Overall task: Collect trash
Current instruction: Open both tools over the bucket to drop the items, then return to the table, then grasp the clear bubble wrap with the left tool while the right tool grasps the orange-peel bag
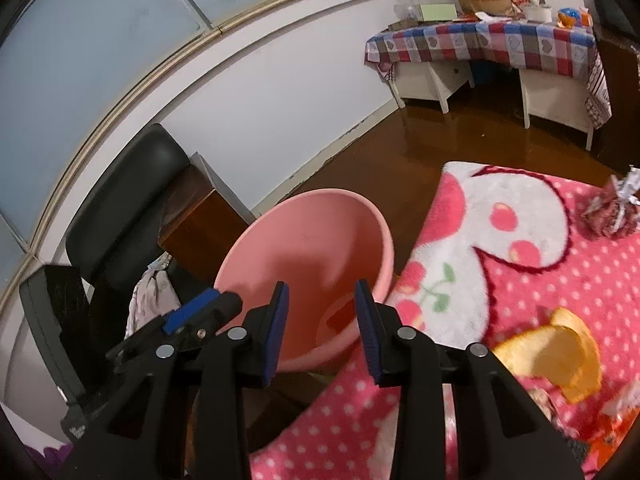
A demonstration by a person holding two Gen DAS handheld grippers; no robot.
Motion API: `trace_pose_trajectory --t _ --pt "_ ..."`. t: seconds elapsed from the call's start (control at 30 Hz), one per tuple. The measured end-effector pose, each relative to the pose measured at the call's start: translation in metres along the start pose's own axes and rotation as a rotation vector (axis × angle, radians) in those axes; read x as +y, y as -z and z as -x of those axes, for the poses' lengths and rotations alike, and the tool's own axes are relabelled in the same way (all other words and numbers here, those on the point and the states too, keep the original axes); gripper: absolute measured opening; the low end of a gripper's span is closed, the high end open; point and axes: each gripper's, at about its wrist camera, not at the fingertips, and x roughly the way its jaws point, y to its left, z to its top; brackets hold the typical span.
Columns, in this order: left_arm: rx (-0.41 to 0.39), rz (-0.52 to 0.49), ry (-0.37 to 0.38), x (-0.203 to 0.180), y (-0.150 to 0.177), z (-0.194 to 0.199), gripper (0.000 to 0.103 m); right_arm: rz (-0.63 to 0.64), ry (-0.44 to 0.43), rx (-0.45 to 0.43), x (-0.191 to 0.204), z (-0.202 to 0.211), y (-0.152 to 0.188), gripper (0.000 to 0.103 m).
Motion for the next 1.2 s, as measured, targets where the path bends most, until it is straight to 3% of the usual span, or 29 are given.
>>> trace_pose_trajectory --t 0.6,1.2 --pt "0.048 -0.111 0.090 -0.073 0.012 0.002 0.049 -0.043 0.111 -0.093 -0.040 0.082 0.042 0.035" --pt "0.085 -0.193 0.118 -0.119 0.023 -0.005 0.049 -0.163 0.174 -0.161 -0.097 0.128 0.071 0.035"
